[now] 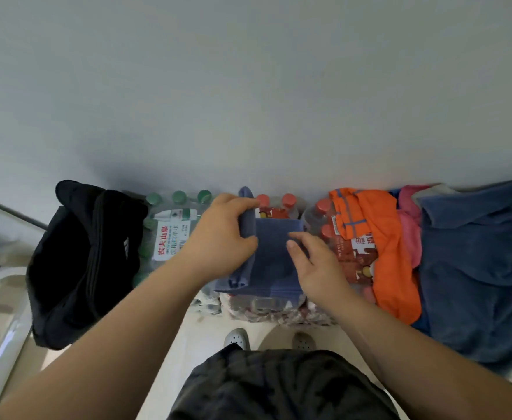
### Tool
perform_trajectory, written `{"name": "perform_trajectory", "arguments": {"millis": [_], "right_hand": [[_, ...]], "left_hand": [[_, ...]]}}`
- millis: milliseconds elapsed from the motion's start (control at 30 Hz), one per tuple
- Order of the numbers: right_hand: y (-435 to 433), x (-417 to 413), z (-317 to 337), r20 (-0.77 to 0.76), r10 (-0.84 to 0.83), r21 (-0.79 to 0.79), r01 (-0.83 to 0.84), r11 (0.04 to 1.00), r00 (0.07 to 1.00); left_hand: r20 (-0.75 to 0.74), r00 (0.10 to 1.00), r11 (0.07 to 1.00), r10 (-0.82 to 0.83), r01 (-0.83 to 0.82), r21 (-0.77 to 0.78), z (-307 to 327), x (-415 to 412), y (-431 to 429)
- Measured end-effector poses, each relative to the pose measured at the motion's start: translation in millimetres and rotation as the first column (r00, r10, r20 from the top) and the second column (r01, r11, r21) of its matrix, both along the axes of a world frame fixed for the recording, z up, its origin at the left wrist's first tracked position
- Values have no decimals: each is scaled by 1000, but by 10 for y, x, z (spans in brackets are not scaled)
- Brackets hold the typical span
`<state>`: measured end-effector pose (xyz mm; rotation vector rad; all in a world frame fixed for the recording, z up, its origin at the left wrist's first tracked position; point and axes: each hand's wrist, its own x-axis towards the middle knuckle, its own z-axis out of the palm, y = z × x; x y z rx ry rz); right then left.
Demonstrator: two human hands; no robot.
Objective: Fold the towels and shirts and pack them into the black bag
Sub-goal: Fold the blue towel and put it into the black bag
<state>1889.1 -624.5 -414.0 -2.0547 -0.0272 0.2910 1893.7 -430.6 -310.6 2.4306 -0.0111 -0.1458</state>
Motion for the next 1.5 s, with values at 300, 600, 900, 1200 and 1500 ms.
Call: {"name": "perform_trajectory", "arguments": {"millis": [300,600,900,1200,1500], "right_hand": [[-309,141,142,-358,113,421,52,906,927],[-357,102,93,-374,166,303,-49,952,913],[-430,243,158,113,375,-411,-300,861,920],[-246,597,134,-47,704,-730,-506,460,709],[63,1020,189,-22,869,-614,-693,378,493]], "left_hand": [[-117,993,1000,-14,16,20,-674,54,-735],[113,992,956,-58,23,292,-797,-47,-469],[-100,982,776,-160,188,602,-1173,-81,-424],[38,998,925,-51,33,378,-1052,-179,-249],[-144,945,955,293,-282,88,-895,-417,122]]}}
